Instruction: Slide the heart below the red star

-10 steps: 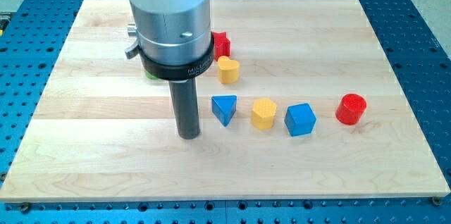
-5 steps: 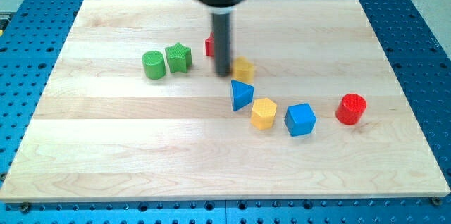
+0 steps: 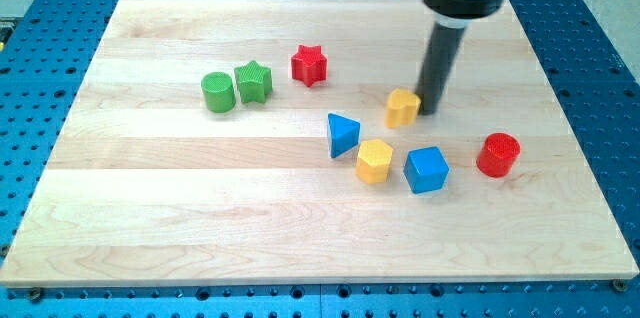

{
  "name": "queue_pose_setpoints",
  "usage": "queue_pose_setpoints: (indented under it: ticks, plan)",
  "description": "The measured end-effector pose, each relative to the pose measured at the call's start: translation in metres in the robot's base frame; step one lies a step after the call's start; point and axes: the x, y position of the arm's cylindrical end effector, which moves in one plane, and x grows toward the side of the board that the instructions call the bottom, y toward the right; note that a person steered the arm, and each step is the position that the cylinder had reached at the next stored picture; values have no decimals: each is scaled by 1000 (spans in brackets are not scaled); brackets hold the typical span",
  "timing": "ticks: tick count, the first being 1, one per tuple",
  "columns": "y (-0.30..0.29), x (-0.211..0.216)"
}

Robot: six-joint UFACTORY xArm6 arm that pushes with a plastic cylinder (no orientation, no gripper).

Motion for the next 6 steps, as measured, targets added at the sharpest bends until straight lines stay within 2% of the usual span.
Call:
queue_pose_setpoints:
  ticks: [1,2,3,5,6]
  plan:
    - [-18,-2]
    - [20,30]
    - [-37,27]
    - [-69,8]
    - [-108,7]
